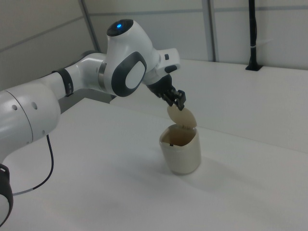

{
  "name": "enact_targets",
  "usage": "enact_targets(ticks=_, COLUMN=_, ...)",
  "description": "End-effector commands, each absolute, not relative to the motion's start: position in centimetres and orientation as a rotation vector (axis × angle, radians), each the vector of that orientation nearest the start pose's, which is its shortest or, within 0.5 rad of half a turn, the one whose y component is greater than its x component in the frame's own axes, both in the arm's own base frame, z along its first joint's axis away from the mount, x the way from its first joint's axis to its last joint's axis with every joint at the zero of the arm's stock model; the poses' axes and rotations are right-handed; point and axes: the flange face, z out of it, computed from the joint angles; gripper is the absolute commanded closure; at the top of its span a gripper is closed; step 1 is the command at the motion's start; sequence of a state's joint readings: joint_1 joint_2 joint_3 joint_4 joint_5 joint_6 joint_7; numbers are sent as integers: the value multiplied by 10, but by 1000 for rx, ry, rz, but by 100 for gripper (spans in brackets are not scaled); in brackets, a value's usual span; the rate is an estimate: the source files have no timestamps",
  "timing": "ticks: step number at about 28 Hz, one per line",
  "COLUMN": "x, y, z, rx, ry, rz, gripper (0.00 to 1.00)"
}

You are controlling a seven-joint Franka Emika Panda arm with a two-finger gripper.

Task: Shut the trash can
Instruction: 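Move the gripper toward the raised lid of the cream trash can, then push the raised lid down over the can opening with the gripper, then press the gripper down on the lid to seat it shut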

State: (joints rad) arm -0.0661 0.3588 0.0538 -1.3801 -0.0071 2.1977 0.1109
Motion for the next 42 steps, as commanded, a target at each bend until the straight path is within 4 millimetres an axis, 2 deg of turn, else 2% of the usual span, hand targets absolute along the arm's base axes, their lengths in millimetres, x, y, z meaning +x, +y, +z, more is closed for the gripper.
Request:
enact_targets(ticks=1, x=711, y=-13, z=565, rx=-2979, ry=226, rz=-807, gripper=95)
enact_targets(ticks=2, x=712, y=-13, z=566, rx=-2976, ry=225, rz=-821, gripper=99)
enact_targets(ticks=7, x=722, y=-14, z=550, rx=-2975, ry=217, rz=-864, gripper=100)
enact_targets(ticks=10, x=729, y=-2, z=540, rx=-2959, ry=211, rz=-891, gripper=100)
enact_targets(ticks=14, x=734, y=1, z=529, rx=-2970, ry=216, rz=-912, gripper=100)
enact_targets(ticks=16, x=737, y=9, z=520, rx=-2982, ry=212, rz=-905, gripper=100)
enact_targets(ticks=27, x=737, y=12, z=511, rx=-3008, ry=186, rz=-874, gripper=100)
enact_targets(ticks=36, x=726, y=10, z=485, rx=-3114, ry=54, rz=-577, gripper=100)
enact_targets(ticks=42, x=721, y=10, z=477, rx=-3135, ry=51, rz=-482, gripper=100)
